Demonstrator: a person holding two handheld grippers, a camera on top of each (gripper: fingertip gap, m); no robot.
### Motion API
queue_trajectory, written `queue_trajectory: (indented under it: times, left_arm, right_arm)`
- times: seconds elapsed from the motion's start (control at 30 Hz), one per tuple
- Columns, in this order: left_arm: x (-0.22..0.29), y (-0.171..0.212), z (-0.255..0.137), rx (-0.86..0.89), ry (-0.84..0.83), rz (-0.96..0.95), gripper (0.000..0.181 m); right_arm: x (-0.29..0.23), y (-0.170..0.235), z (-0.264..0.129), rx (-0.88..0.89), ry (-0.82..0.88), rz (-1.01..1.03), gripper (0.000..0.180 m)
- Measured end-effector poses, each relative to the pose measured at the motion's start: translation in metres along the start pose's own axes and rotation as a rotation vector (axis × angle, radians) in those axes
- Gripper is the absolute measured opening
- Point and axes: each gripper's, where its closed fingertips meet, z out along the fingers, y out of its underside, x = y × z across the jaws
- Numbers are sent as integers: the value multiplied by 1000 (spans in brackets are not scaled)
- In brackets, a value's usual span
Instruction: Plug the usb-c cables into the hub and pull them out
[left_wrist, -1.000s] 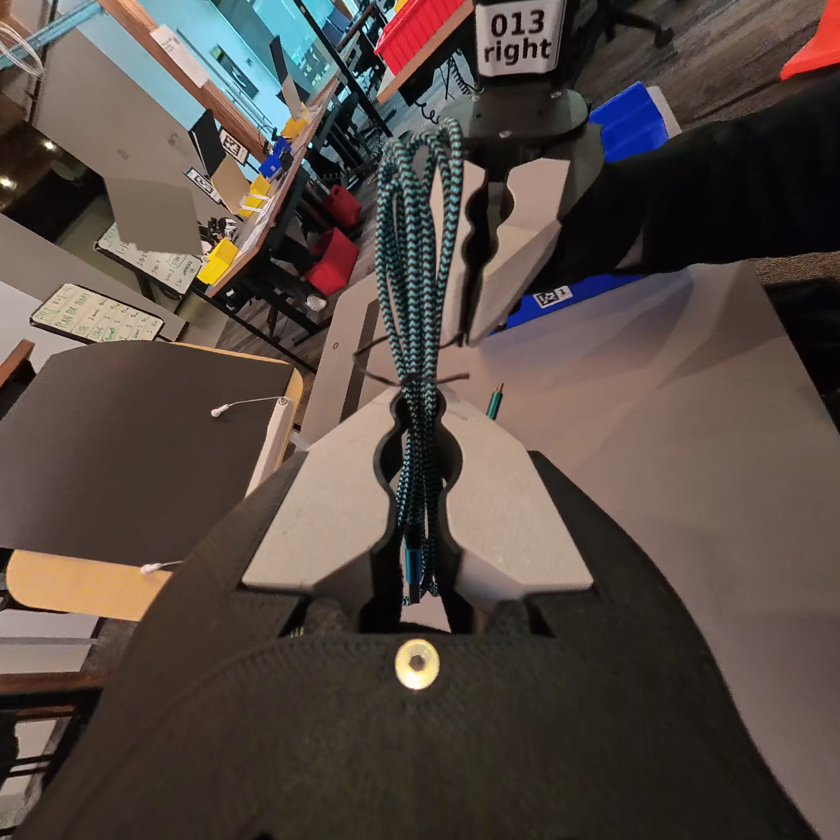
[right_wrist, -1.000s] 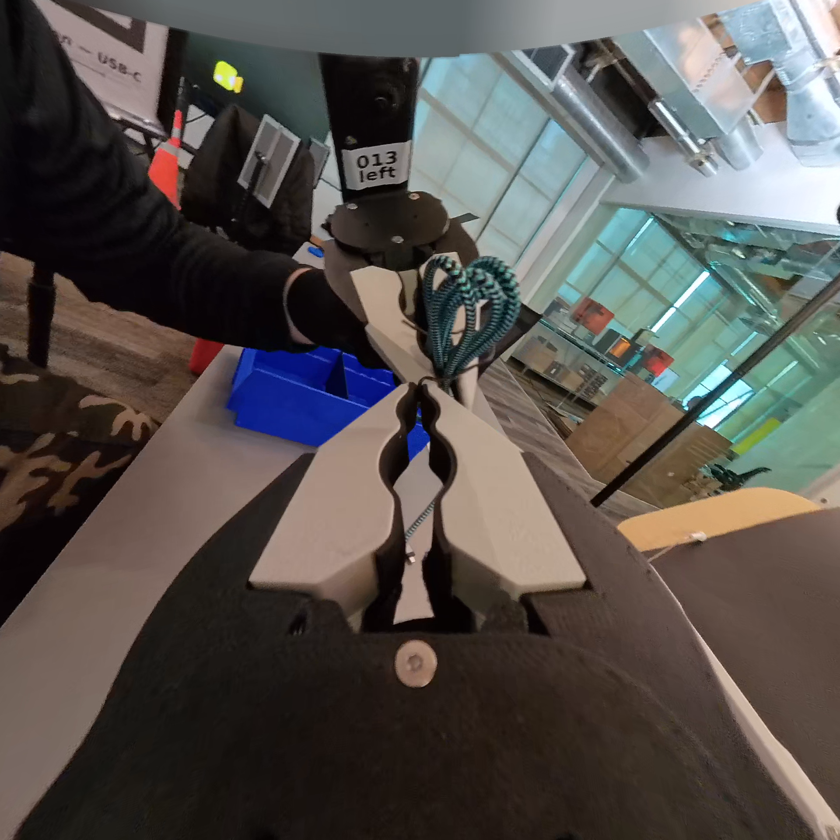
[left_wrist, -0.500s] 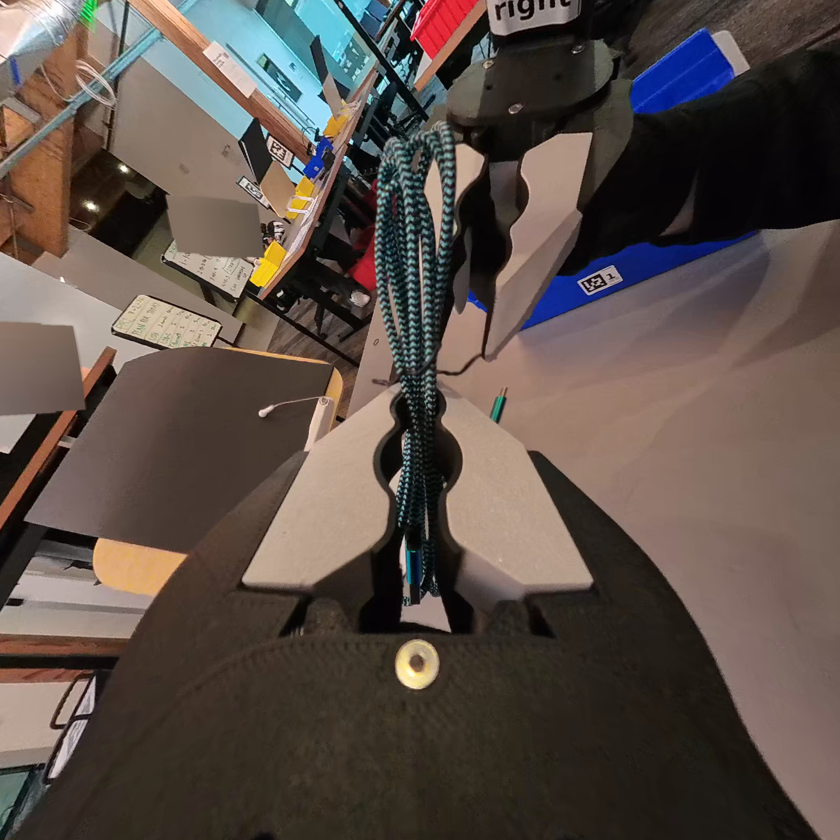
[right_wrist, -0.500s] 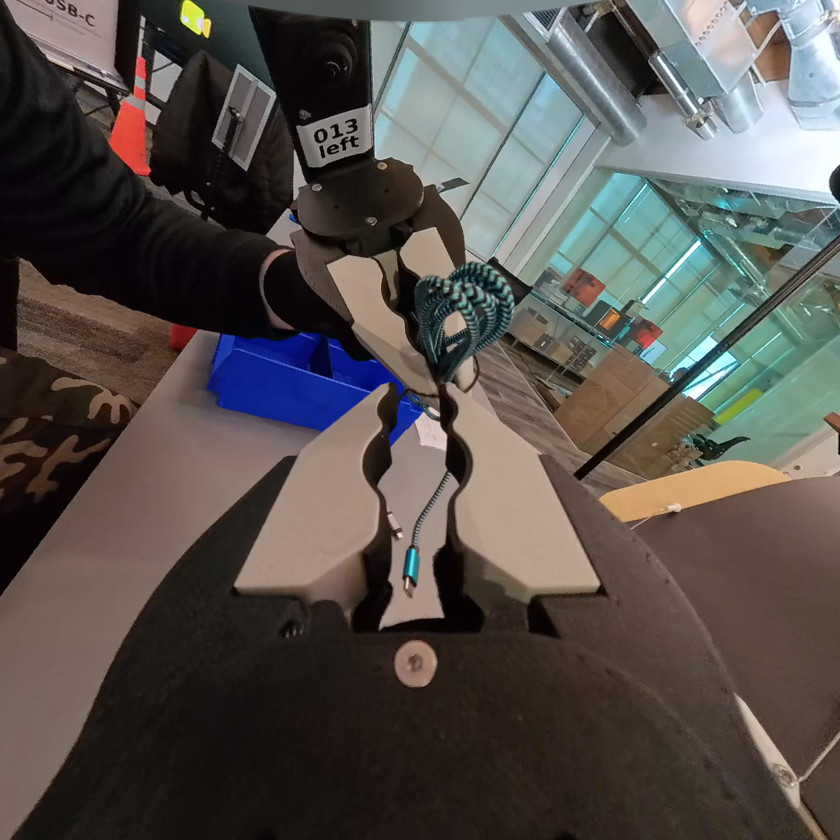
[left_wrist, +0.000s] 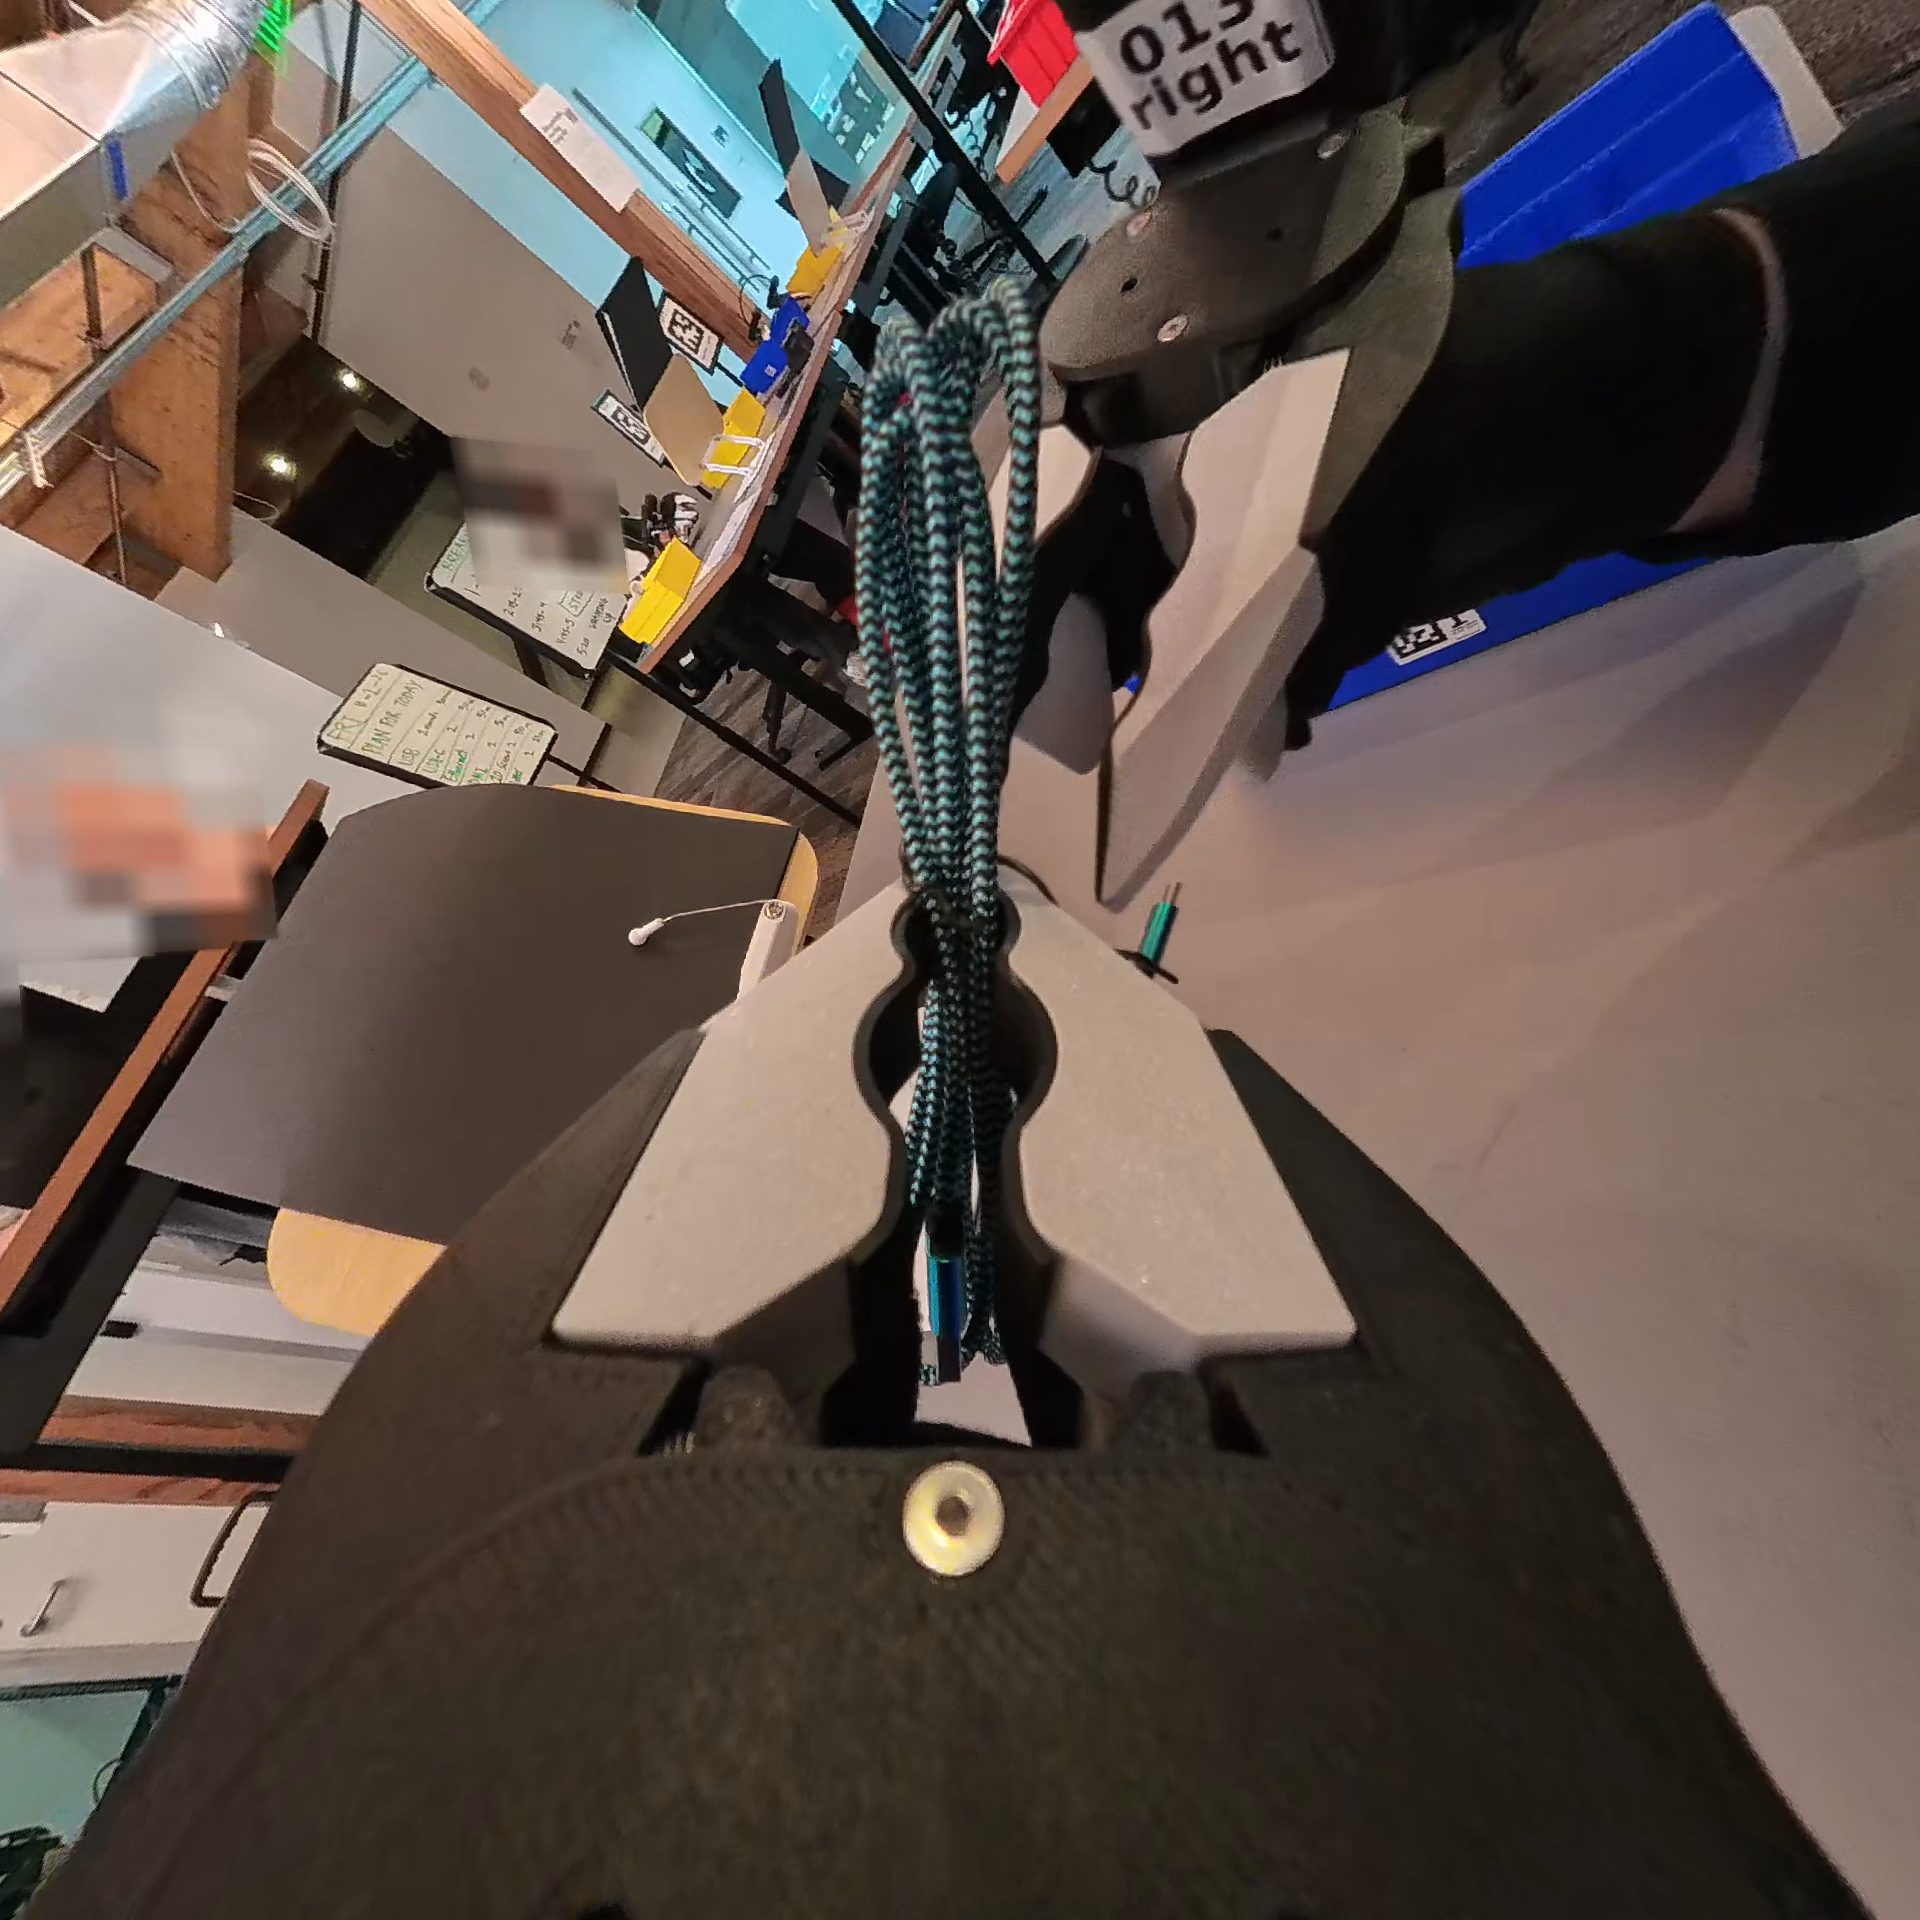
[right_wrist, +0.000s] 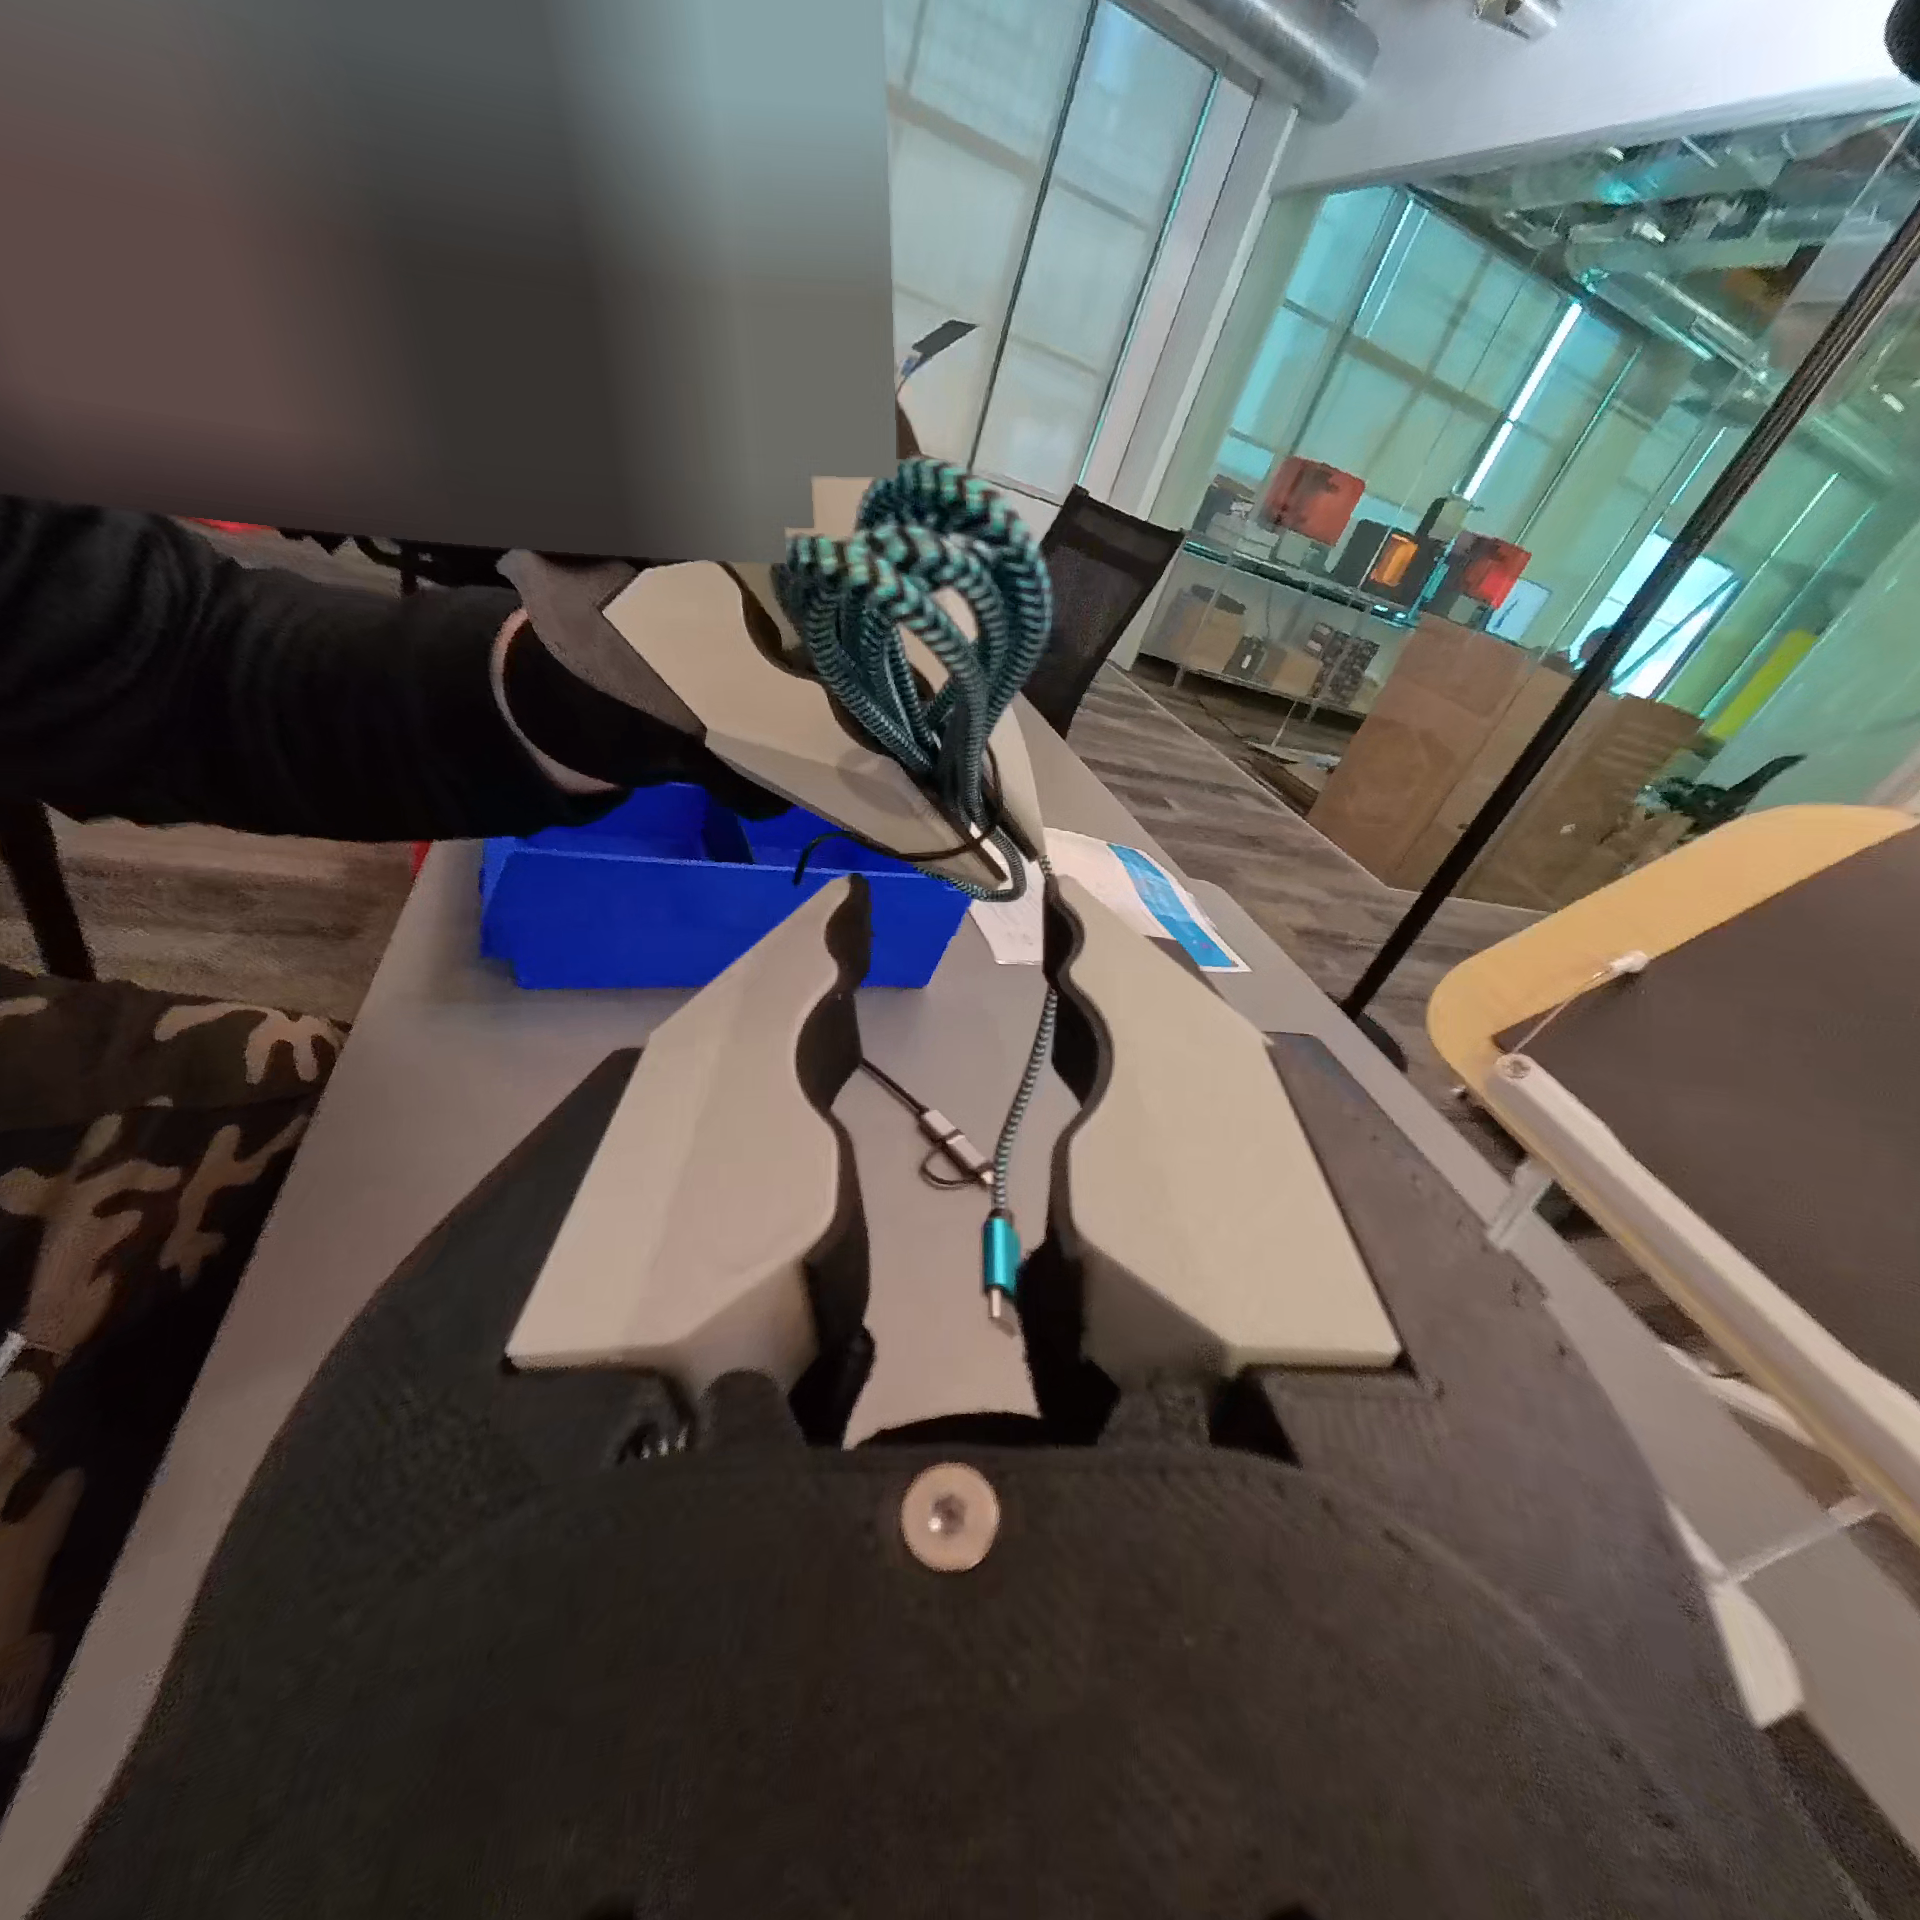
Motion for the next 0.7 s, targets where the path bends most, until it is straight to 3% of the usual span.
queue_trajectory:
  times: [0.23, 0.43, 0.6, 0.7]
  left_arm:
    - [-12, 6, 1, -33, -84, -3, 4]
    - [-13, 3, 3, -29, -111, -4, 4]
    - [-12, 2, 4, -34, -120, 8, 4]
    - [-12, 2, 4, -34, -123, 7, 4]
  right_arm:
    - [-9, 4, -3, 56, -12, 342, 31]
    - [-20, 13, 14, 114, -8, 510, 31]
    - [-19, 2, 12, 223, -61, 563, 1]
    - [-17, 0, 9, 222, -39, 538, 0]
